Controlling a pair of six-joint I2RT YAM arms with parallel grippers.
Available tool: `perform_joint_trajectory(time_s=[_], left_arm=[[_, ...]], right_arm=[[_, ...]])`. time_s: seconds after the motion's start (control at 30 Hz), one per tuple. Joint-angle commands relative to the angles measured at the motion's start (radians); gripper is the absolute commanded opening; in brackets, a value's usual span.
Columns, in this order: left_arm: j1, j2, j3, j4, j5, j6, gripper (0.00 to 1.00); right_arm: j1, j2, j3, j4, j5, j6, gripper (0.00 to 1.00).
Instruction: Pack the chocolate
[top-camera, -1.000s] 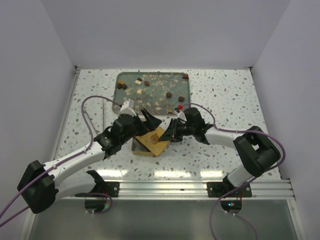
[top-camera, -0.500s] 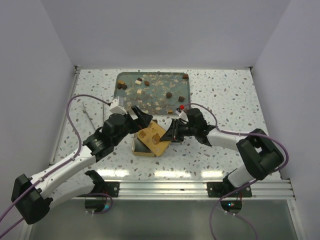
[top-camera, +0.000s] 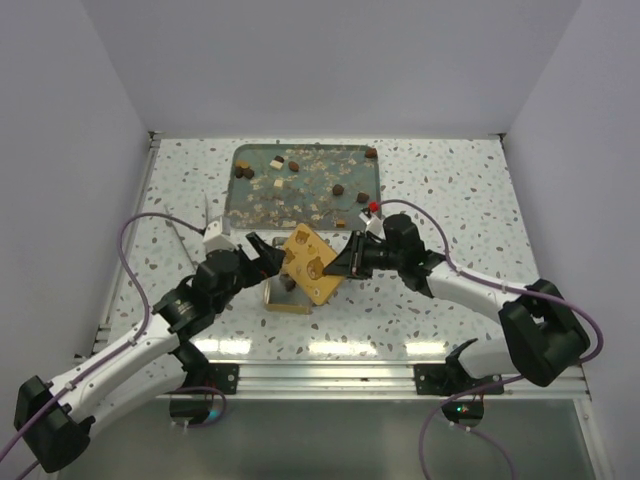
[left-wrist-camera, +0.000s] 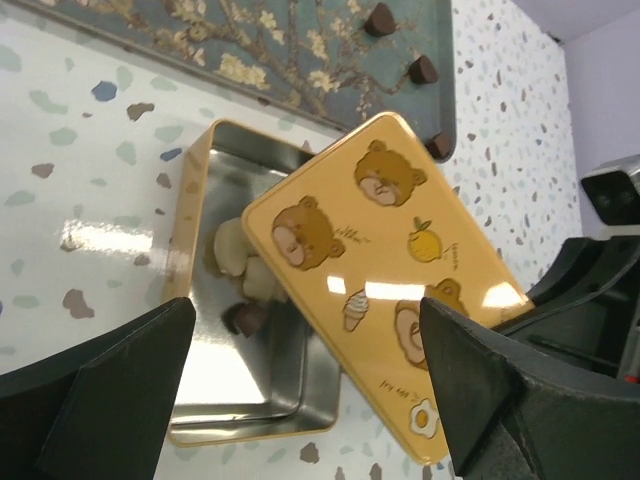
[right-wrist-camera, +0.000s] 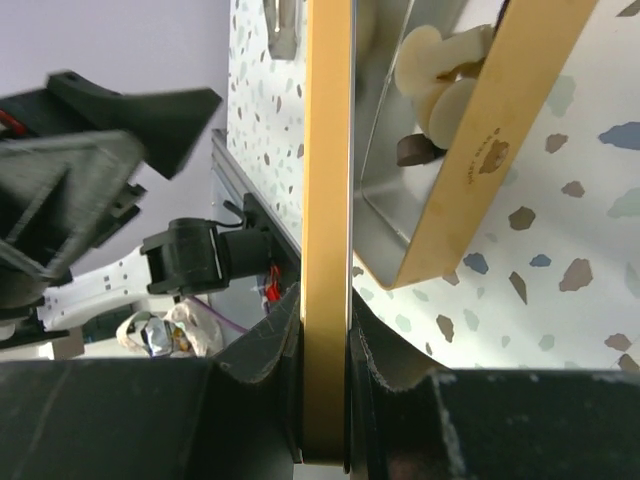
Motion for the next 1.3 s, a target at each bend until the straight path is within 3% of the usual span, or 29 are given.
perform_joint_trajectory(time_s=[0.0,0.57,0.8,1.27], left_arm=[[0.008,-0.033,-0.070,0.040,-0.011,0.018,1.00],[0.006,-0.029,-0.277,0.281,0.085,-0.036,1.00],[0.008,-0.005,-0.311,0.316,0.107,-0.039,1.00],[0.008,0.042,-0.331,0.399,0.141,-0.042,1.00]], right_arm=[[-0.017,-0.013,-0.020,0.073,0.053,0.026,0.11],[-0.040,0.053,-0.238,0.507,0.104,0.192,0.12],[-0.040,0.086,-0.269,0.524,0.136,0.204,0.14],[-0.039,0.162,-0.272,0.423,0.126,0.184,0.36]])
